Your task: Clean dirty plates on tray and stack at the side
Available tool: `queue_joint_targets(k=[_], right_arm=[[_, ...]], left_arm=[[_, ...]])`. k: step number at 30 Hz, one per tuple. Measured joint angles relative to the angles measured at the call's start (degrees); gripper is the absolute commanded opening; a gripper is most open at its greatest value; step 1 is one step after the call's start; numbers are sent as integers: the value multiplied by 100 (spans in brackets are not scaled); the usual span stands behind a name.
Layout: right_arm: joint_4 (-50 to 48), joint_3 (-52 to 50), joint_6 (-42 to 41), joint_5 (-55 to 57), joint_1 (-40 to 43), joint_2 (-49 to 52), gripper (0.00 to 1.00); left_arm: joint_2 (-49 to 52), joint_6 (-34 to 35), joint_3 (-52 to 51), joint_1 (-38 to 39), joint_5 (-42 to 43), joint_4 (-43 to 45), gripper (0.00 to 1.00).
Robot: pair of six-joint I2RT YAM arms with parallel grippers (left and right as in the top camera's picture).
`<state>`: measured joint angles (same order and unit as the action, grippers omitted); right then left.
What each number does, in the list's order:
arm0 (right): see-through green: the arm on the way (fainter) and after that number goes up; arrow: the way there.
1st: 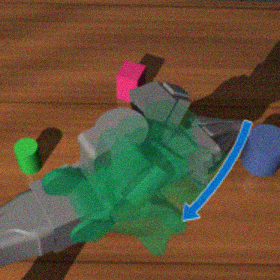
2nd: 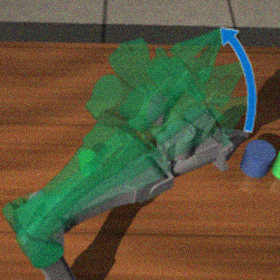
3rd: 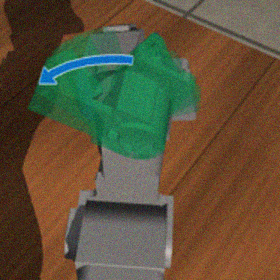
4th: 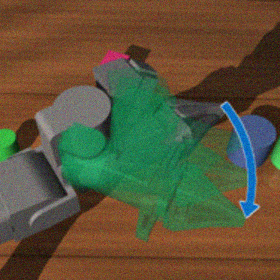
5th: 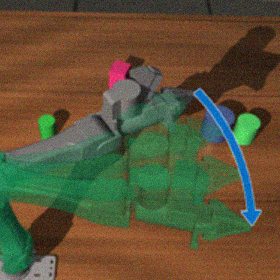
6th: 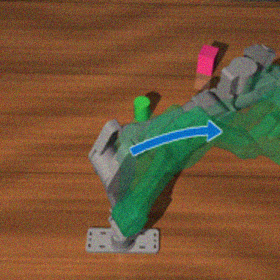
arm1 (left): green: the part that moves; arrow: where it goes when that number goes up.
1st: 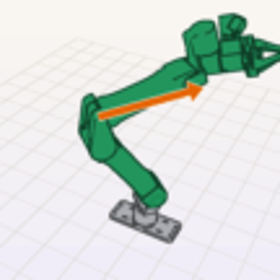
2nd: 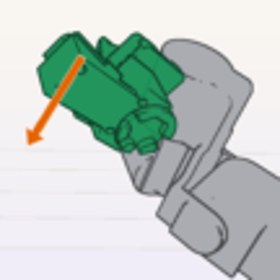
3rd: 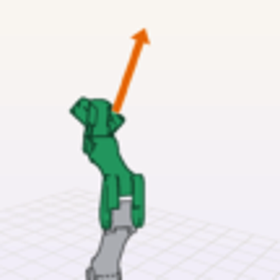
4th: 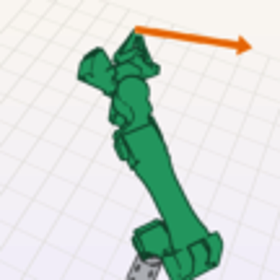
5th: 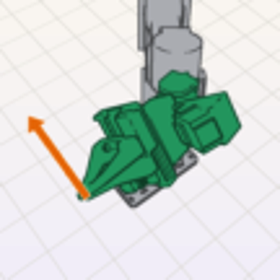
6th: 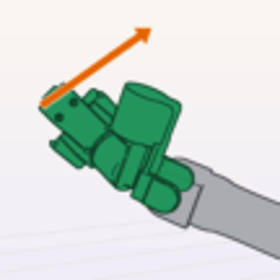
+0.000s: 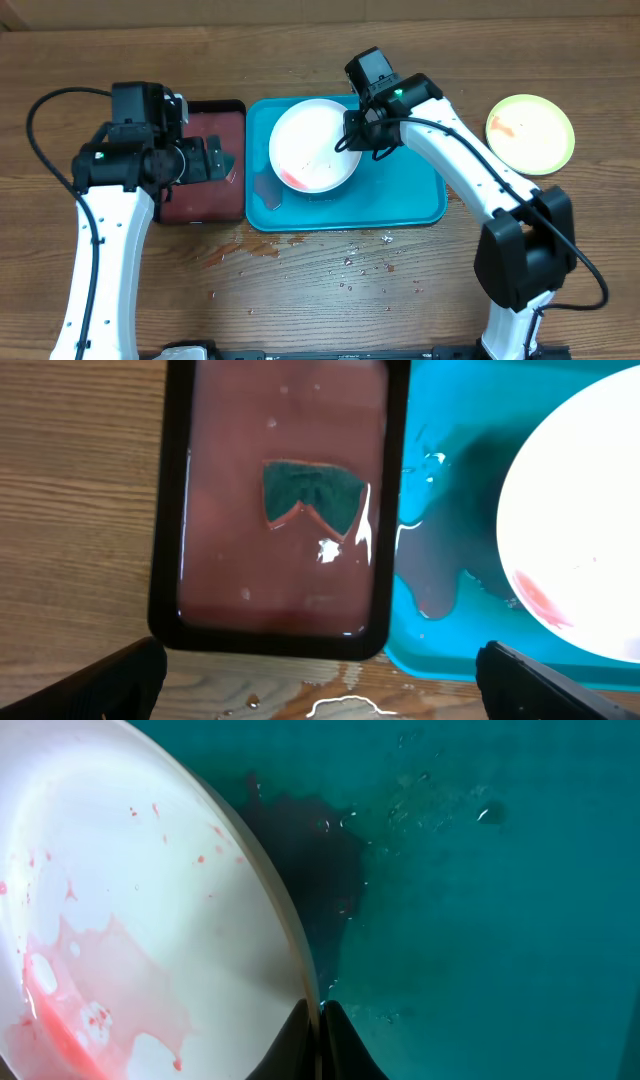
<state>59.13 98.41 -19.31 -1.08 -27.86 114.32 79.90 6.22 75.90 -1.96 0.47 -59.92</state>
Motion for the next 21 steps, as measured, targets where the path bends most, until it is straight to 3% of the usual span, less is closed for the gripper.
queue_joint_targets(k=[6, 13, 21], right_arm=[[-42, -2, 0, -72, 9, 236, 4], [-46, -2, 2, -116, 149, 249, 4], [9, -2, 2, -109, 260, 249, 4]], left_arm=[[39, -330, -595, 0, -31, 745, 100], [417, -496, -1513, 0, -35, 1869, 92], [1237, -459, -1668, 0, -90, 2973, 86]])
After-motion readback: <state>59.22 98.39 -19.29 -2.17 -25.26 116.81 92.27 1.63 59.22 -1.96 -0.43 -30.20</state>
